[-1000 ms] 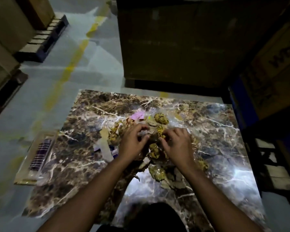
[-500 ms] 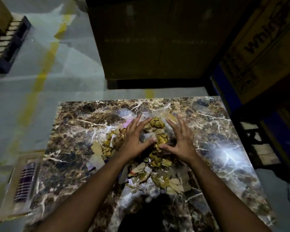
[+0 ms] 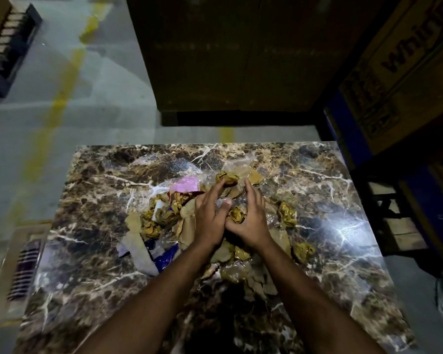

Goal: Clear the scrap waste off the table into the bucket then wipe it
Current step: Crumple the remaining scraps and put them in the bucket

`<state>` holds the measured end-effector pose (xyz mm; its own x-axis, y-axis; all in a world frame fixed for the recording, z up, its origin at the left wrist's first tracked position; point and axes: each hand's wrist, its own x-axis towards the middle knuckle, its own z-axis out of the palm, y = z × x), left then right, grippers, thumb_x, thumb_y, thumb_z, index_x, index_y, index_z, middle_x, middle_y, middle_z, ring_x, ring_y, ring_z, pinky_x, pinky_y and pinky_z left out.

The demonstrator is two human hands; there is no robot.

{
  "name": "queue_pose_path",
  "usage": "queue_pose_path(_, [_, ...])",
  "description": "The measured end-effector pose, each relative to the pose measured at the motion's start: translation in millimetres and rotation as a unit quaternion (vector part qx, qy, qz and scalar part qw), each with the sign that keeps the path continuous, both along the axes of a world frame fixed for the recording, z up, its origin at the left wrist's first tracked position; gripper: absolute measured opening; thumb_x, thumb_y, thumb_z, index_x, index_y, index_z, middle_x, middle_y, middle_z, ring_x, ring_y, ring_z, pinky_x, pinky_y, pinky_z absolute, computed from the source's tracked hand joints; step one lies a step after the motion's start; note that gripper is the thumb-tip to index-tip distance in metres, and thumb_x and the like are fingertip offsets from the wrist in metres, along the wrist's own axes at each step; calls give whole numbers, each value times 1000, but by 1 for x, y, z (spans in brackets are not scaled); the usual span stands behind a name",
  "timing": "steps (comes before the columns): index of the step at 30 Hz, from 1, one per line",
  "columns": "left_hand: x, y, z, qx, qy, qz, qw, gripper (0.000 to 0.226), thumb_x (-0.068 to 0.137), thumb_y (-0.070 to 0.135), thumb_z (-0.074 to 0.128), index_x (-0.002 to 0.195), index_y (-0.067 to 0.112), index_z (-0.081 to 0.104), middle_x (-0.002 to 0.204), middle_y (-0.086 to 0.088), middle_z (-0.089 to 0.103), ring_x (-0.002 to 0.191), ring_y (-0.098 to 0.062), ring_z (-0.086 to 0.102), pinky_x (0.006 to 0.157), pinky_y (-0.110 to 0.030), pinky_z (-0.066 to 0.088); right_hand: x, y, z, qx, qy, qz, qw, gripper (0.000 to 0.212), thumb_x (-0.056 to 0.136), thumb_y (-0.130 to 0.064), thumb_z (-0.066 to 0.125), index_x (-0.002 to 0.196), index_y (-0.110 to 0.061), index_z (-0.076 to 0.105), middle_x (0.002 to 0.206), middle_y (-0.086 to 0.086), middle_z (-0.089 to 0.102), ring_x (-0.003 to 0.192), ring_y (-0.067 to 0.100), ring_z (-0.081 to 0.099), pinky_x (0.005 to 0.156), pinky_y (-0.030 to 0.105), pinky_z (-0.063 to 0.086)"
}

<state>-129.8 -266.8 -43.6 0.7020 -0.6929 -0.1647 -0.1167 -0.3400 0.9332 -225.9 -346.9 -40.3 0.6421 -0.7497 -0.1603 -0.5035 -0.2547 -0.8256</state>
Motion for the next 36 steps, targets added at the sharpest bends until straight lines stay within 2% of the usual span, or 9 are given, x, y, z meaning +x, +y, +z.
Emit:
queue_pose_path(3, [-2,-5,4,-38,71,29,996,72,86,47,53,151,54,24,142,0,49,123,-8,50,95,-32,44,3,-5,4,21,0,6,1000,113,59,-66,63,159,-36,20,145,-2,28,140,24,29,114,49,35])
queue_pose_path(6, [5,-10,4,-18,68,10,997,79,84,42,53,152,58,15,133,4,50,117,-13,51,92,-36,43,3,-7,3,5,-7,20,1000,103,59,-64,63,152,-30,37,126,-5,31,126,18,33,111,45,40])
queue_pose_path(13, [8,-11,-5,-15,46,9,999,52,78,35,52,130,36,50,135,5,46,122,-17,47,101,-43,45,4,-3,-3,-12,-54,24,998,72,62,-54,75,124,-36,44,146,-17,27,137,17,35,113,48,40])
queue_pose_path(16, [6,-8,-4,-49,56,4,997,37,80,23,54,116,33,52,125,7,54,113,-13,54,87,-34,46,3,1,3,11,-42,15,999,71,59,-55,74,118,-38,41,133,-4,38,123,16,47,105,48,48])
queue_pose_path(23, [-11,-5,17,-155,137,101,973,27,75,13,44,102,15,48,101,5,56,78,6,55,66,-15,47,5,14,18,35,-96,24,994,96,65,-42,66,153,-47,28,146,-9,38,135,14,38,105,24,31])
queue_pose_path(25, [-17,-2,24,-188,142,121,964,24,74,13,43,97,15,47,96,3,52,79,2,52,67,-16,45,6,21,27,5,-105,22,994,85,65,-46,57,148,-42,43,141,-6,48,132,16,37,101,16,25])
queue_pose_path(30, [-26,0,44,-252,151,135,946,10,89,22,48,86,12,48,82,0,51,72,-1,51,65,-16,44,6,35,37,12,-197,-39,980,50,76,-50,60,121,-31,70,125,-1,48,127,13,44,108,46,42])
queue_pose_path(34, [-30,5,56,-267,163,165,935,14,88,12,47,75,15,43,67,13,52,63,-2,46,56,-16,39,8,44,51,43,-226,-57,971,26,76,-54,67,98,-40,69,149,-4,46,137,4,42,110,31,38])
queue_pose_path(36, [-29,7,61,-265,165,167,935,23,94,6,45,74,17,46,67,12,54,63,-4,48,57,-19,40,10,46,59,42,-249,-52,966,21,78,-51,70,94,-38,65,132,-3,63,124,7,56,101,30,45])
